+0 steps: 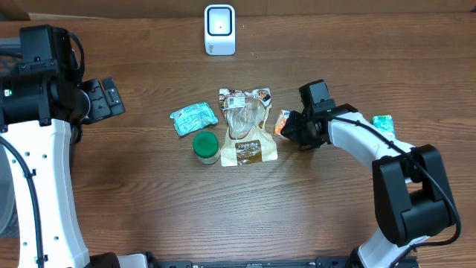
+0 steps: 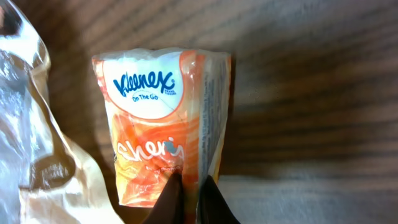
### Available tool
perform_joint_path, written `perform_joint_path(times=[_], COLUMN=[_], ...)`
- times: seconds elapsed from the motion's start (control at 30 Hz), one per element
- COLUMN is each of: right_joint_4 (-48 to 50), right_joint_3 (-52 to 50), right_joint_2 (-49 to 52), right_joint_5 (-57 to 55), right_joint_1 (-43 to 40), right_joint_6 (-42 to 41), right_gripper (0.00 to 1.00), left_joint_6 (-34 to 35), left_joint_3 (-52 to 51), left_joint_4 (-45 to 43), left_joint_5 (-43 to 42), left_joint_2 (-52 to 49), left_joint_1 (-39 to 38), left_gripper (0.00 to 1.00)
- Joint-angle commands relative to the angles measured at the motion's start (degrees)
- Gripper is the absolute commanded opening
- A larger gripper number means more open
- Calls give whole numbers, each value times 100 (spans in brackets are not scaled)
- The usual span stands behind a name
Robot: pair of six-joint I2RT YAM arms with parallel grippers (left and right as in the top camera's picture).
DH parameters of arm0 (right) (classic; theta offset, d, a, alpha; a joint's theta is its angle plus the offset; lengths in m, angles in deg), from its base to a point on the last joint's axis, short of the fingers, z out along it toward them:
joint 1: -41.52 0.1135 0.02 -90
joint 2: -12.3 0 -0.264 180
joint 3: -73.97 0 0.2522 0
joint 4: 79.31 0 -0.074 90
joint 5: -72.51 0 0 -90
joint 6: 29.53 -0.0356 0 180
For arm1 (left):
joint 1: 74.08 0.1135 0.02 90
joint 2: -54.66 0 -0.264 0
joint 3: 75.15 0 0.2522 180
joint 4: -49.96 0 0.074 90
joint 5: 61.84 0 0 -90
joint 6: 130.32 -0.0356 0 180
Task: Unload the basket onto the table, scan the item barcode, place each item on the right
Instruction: 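Lift the orange pack with the right gripper and hold it at the scanner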
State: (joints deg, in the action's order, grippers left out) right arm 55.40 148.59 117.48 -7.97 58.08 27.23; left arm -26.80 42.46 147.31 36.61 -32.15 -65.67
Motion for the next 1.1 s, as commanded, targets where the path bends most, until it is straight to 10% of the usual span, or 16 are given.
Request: perform_joint_path(times=[0.0, 0.33, 0.67, 1.07], right_joint_4=[-509, -1397, -365, 2564], right_joint_3=[55, 1143, 1287, 1287], right_joint_2=[208, -267, -372, -372], right_joint_5=[-37, 3099, 6679, 7868], right_joint_1=[-72, -774, -1069, -1069], right_joint_6=[68, 2308, 2514, -387], right_gripper=[4, 4, 4, 4], left_joint_6=[83, 83, 83, 83], left_joint_3=[13, 15, 13, 13], left_joint_4=[-2, -2, -2, -2], left_joint_5=[50, 52, 52, 52], left_joint_2=[-9, -9, -9, -9], left_joint_1=[15, 15, 15, 15], left_gripper=[100, 100, 100, 100])
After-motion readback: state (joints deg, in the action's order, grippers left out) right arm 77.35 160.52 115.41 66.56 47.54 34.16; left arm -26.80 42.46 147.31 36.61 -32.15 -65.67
